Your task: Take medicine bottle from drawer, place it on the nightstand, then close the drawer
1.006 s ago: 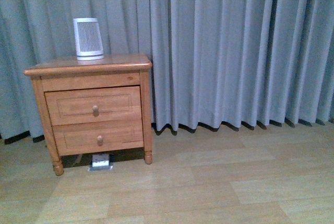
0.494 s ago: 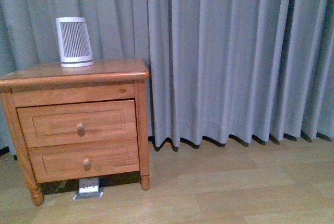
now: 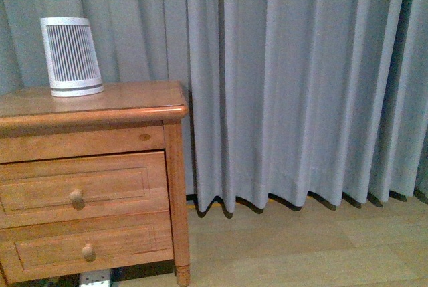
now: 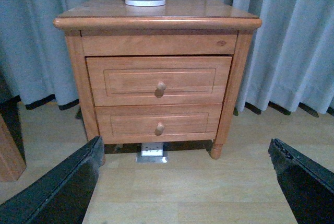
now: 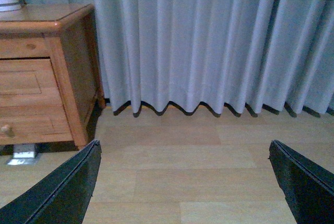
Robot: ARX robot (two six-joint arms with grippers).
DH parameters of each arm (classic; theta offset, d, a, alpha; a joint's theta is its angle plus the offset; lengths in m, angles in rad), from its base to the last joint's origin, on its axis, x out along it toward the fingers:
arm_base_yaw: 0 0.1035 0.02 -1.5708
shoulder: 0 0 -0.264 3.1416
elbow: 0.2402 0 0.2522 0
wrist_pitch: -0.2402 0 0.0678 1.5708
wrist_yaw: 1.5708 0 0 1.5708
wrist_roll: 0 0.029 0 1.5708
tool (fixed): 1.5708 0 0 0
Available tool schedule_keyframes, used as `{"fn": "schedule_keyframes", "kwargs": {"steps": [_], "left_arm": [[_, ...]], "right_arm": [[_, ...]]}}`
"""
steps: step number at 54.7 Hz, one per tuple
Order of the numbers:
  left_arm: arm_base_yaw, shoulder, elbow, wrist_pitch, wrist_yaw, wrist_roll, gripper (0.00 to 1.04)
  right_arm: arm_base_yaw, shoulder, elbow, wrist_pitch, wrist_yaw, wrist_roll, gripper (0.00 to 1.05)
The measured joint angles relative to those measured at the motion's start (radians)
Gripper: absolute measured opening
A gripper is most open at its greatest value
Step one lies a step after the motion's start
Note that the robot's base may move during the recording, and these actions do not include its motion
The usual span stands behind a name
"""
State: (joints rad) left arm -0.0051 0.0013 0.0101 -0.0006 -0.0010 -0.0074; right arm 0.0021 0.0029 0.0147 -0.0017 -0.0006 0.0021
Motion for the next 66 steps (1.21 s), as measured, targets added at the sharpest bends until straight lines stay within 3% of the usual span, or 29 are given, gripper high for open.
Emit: {"fn": "schedule_keyframes", "kwargs": {"steps": [8, 12, 16, 21, 34, 40, 56, 66], "left_arm": [[0.0, 0.002, 0.0, -0.004, -0.007, -0.006, 0.98], [-0.01, 0.096, 0.06, -0.164, -0.063, -0.112, 0.98], [-0.005, 0.202, 0.066, -0.146, -0.055, -0.174, 0.98], [-0.008, 0.38, 0.068, 0.036, -0.063, -0.198, 0.98], [-0.084, 1.062, 0.198, 0.684, -0.145, -0.167, 0.98], [-0.116, 1.338, 0.305, 0.876, -0.183, -0.155, 0.98], [-0.166, 1.932, 0.667, 1.17, -0.238, -0.092, 0.98], [-0.154, 2.171, 0.864, 1.217, -0.241, -0.04, 0.98]], "right_arm": [[0.0, 0.0, 0.0, 0.0, 0.0, 0.0, 0.98], [0.0, 0.0, 0.0, 0.0, 0.0, 0.0, 0.98], [0.0, 0.0, 0.0, 0.0, 0.0, 0.0, 0.98], [0.0, 0.0, 0.0, 0.0, 0.0, 0.0, 0.98], [0.0, 0.0, 0.0, 0.0, 0.0, 0.0, 0.98], [0.0, 0.0, 0.0, 0.0, 0.0, 0.0, 0.98], [0.0, 0.0, 0.0, 0.0, 0.0, 0.0, 0.98], [0.0, 0.0, 0.0, 0.0, 0.0, 0.0, 0.98]]}}
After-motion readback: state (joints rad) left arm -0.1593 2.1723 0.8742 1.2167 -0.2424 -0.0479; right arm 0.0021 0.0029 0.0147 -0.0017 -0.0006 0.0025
